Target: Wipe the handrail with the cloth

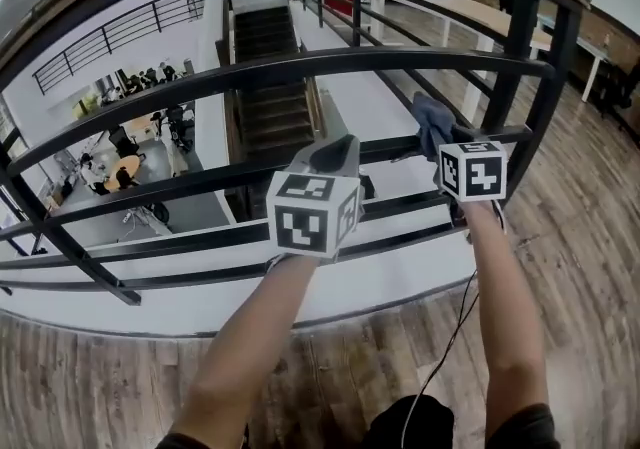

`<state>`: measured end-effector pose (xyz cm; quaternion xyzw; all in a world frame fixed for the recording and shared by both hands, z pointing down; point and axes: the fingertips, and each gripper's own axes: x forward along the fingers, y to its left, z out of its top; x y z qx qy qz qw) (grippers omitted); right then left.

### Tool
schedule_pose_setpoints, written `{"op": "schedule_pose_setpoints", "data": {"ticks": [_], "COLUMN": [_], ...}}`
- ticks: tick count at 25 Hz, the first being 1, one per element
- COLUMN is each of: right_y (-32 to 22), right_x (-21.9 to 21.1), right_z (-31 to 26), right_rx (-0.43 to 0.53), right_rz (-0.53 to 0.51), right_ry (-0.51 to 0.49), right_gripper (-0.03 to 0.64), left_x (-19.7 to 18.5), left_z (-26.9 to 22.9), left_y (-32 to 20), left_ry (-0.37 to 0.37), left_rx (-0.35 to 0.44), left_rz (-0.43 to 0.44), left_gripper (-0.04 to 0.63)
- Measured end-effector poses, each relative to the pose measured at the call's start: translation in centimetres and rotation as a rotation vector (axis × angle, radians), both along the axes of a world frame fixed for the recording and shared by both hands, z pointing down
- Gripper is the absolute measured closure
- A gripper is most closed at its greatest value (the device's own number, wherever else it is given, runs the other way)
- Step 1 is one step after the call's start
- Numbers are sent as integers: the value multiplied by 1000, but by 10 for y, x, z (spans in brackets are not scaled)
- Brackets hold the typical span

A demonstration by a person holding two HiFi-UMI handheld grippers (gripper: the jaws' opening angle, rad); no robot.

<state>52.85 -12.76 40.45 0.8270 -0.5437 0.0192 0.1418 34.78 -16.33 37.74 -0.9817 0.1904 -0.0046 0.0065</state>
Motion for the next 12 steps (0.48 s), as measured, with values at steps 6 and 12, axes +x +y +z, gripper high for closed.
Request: {"op": "schedule_pose_setpoints", "data": {"ticks": [6,12], "right_y": [35,66], "right_x": [81,145], "right_z": [0,-3], "right_rx": [-18,-8], "right_rz": [71,112], "right_ry": [3,-3], "right_gripper": [540,540], "left_x": [66,137], "left_z": [0,9], "left_y": [28,63], "left_ry": [-1,-16], "left_rx": [-17,-26], "left_rz": [54,126], "left_gripper": [594,594]}}
